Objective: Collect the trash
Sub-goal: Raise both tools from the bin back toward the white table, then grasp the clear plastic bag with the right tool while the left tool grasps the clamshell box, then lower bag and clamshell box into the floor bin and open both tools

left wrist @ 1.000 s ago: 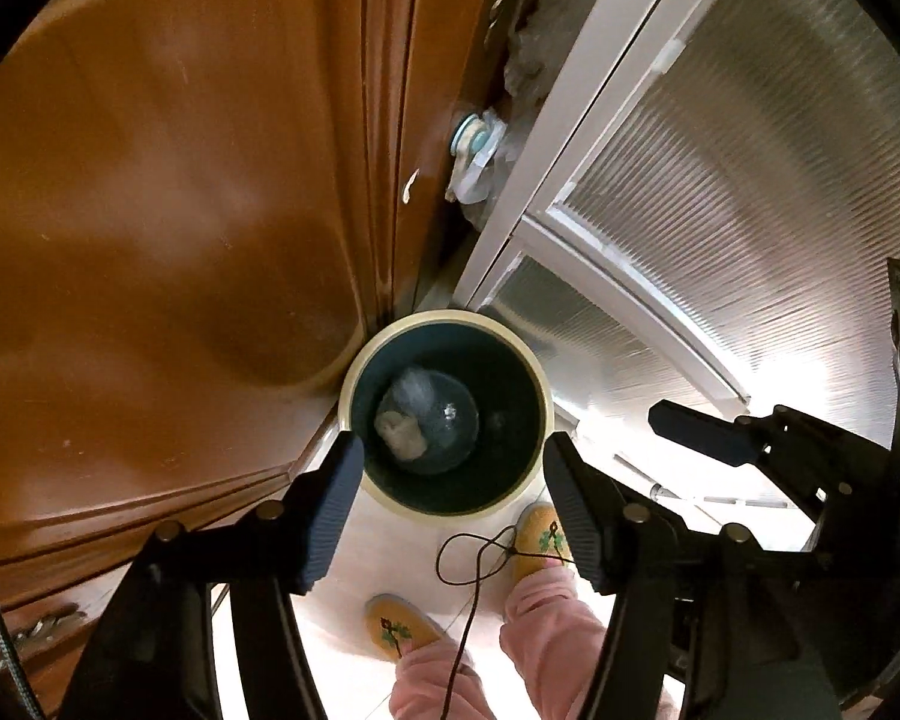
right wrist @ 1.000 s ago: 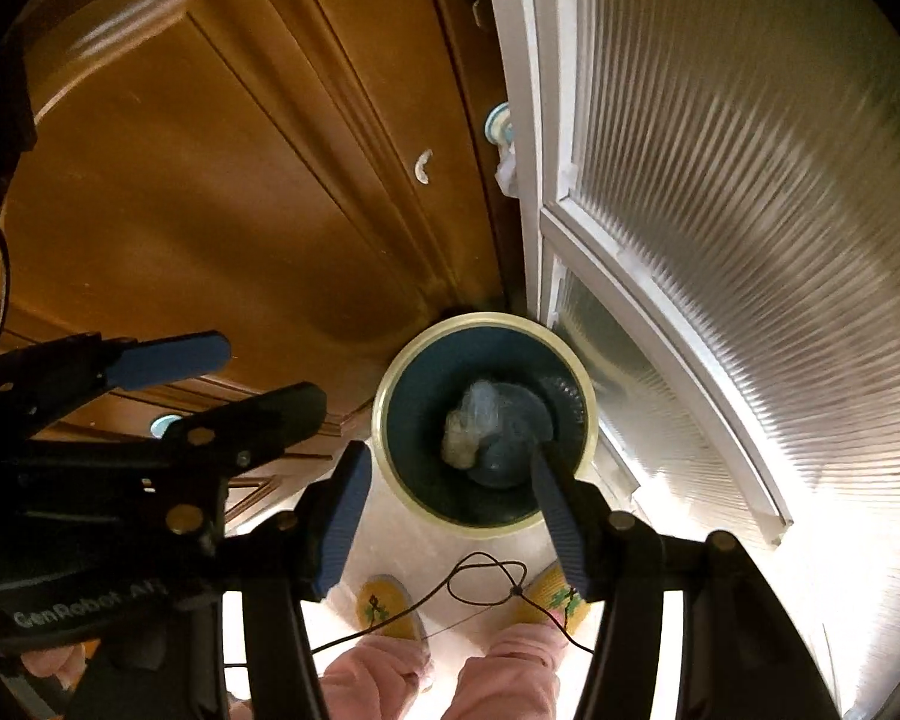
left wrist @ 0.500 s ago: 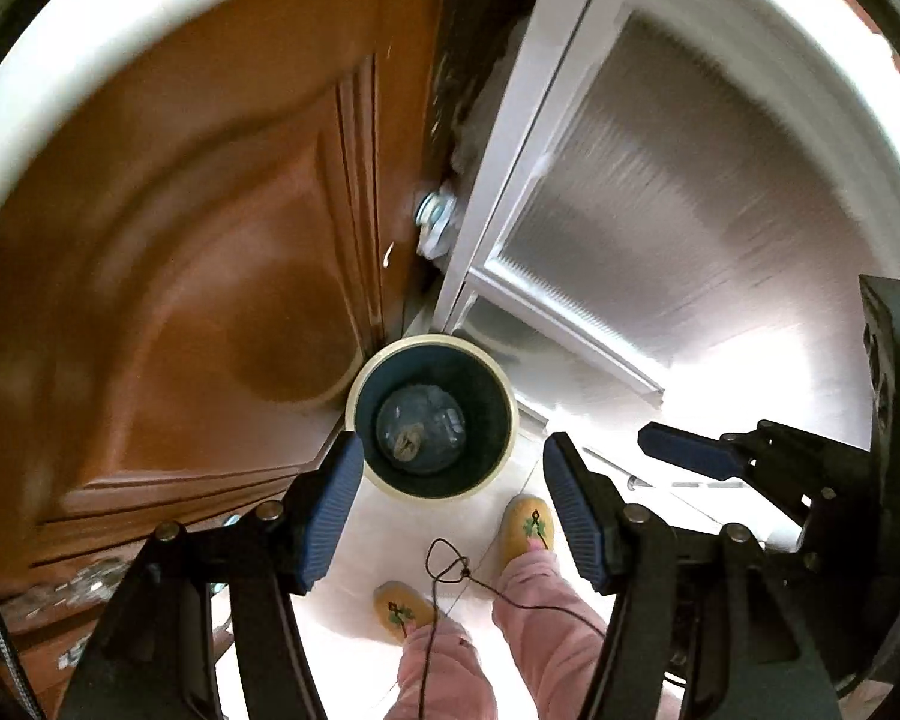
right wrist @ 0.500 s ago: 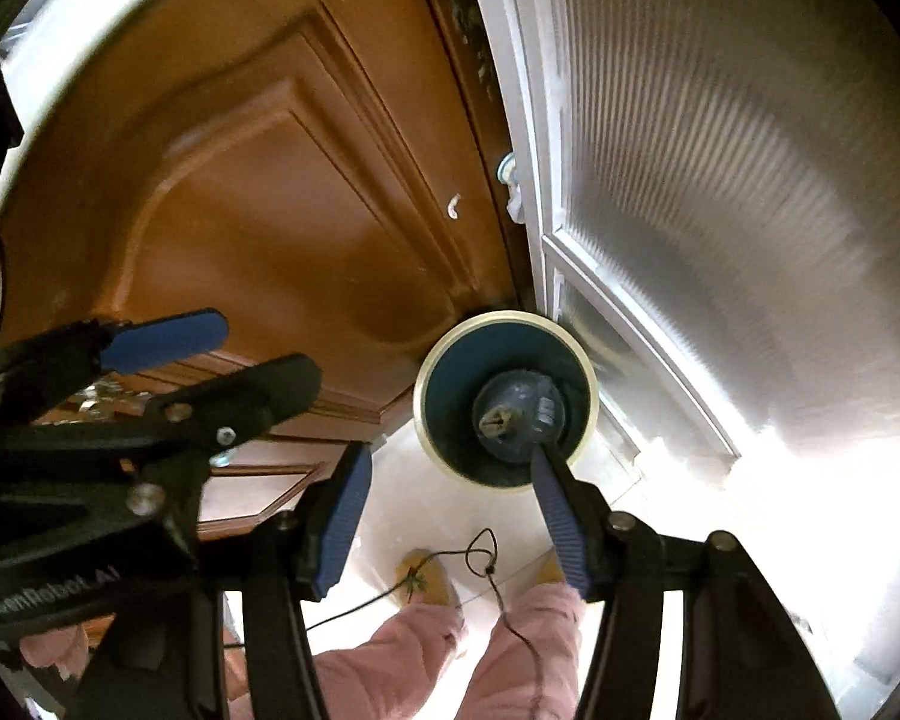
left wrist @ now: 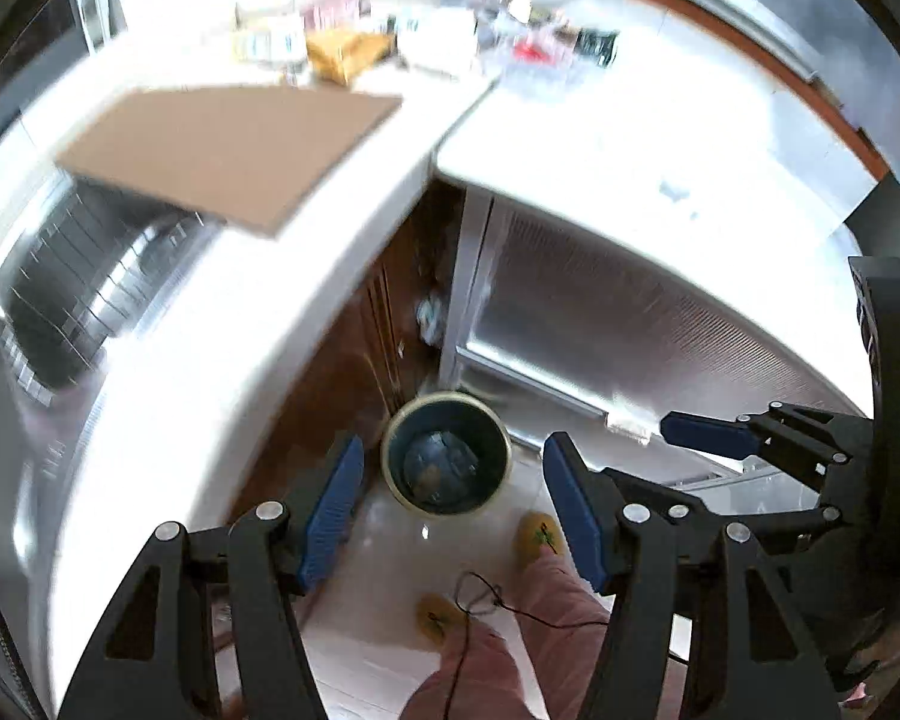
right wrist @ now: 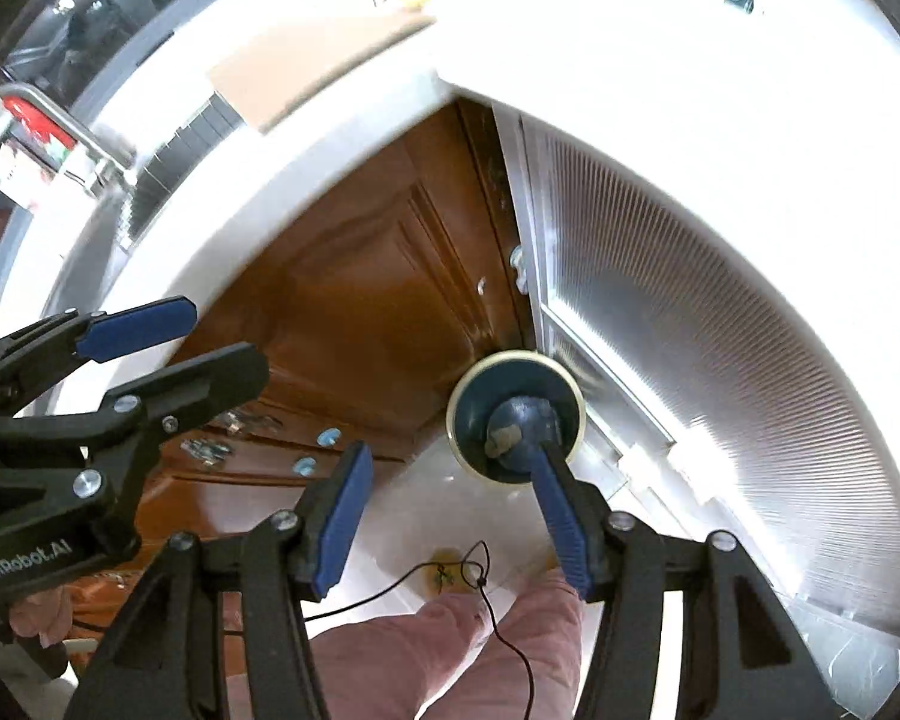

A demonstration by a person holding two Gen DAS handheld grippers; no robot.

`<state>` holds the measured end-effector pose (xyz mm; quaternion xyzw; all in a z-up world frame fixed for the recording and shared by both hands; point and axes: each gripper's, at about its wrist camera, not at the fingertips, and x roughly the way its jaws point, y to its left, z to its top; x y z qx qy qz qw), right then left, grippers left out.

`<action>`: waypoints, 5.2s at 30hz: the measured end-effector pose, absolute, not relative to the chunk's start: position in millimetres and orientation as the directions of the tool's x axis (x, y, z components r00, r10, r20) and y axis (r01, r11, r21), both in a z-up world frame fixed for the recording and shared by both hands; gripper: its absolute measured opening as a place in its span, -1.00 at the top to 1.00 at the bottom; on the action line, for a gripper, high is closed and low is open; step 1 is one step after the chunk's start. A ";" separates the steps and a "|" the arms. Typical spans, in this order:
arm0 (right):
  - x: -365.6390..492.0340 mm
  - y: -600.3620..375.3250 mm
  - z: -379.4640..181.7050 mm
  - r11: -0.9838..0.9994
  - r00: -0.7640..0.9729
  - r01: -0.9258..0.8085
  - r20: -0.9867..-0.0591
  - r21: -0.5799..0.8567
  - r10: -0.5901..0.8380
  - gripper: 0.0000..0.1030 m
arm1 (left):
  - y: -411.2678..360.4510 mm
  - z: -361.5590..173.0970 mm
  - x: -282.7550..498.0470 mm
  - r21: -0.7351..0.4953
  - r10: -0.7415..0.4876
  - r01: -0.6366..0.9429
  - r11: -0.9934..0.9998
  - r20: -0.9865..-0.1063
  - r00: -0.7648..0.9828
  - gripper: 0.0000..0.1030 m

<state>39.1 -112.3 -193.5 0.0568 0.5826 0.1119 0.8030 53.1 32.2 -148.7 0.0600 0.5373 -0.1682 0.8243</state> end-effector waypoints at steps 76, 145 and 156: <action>268.6 -348.0 -156.1 0.939 0.434 0.053 -0.855 0.340 0.285 0.35 | -177.2 -179.2 431.2 -0.038 -0.143 0.538 0.842 -0.977 0.156 -0.17; 19.6 -152.4 -157.8 0.960 0.398 0.093 -0.894 0.262 0.206 0.35 | 44.8 -118.0 65.1 -0.134 -0.291 0.470 0.872 -0.915 0.279 0.95; 35.9 -133.3 -239.3 0.968 0.255 0.112 -0.948 0.225 0.191 0.36 | 44.7 -205.1 62.6 -0.056 -0.165 0.412 0.909 -0.958 0.235 0.95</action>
